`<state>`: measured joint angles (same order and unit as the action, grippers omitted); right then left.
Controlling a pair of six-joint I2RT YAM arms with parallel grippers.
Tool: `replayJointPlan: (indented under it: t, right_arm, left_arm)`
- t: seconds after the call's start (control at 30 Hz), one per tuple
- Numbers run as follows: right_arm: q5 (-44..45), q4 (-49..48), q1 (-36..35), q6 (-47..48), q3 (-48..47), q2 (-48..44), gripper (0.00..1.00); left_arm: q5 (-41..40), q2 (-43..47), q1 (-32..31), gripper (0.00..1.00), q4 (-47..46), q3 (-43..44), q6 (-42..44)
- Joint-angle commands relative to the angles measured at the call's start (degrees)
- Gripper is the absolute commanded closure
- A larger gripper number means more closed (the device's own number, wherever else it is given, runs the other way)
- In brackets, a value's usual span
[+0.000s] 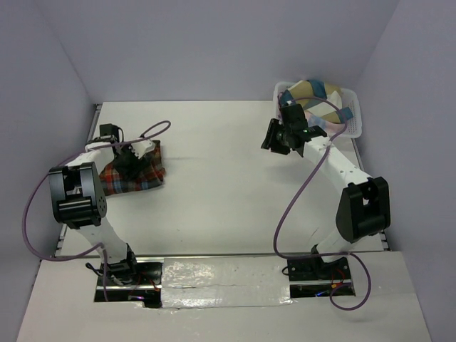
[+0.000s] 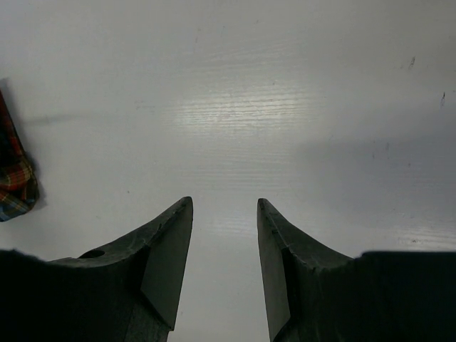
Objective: Fold and stack the long sleeve shirts
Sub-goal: Neatly place the folded shirt to the corner
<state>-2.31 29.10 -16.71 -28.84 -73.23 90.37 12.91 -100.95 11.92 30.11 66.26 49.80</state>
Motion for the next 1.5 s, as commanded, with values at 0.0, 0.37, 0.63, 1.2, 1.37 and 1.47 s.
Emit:
replayJointPlan:
  t: [0.0, 0.37, 0.63, 1.2, 1.37, 1.47]
  right_arm:
    - [0.9, 0.9, 0.4, 1.2, -2.9, 0.3, 0.51]
    - [1.8, 1.0, 0.4, 1.0, -0.9, -0.7, 0.51]
    - [3.1, 1.0, 0.8, 1.6, 0.5, -2.0, 0.51]
    - [2.9, 1.2, 0.9, 1.8, -0.3, -1.7, 0.51]
    - [3.2, 1.0, 0.8, 2.0, 0.6, -2.2, 0.51]
    - [2.9, 0.8, 0.8, 1.9, 0.7, -2.0, 0.51]
  left_arm:
    - [-0.1, 0.2, 0.4, 0.33, 0.1, -2.2, 3.5]
    - [5.5, -5.8, 4.3, 0.35, 0.8, 7.0, -16.9]
    - [0.8, 1.4, 4.1, 0.36, 0.4, -3.9, 10.9]
    - [3.5, 7.3, 4.0, 0.34, 4.1, -8.6, 31.4]
    - [1.4, 9.6, 4.1, 0.34, 5.1, -10.5, 36.8]
    - [1.1, 10.5, 4.2, 0.34, 6.3, -11.7, 39.4]
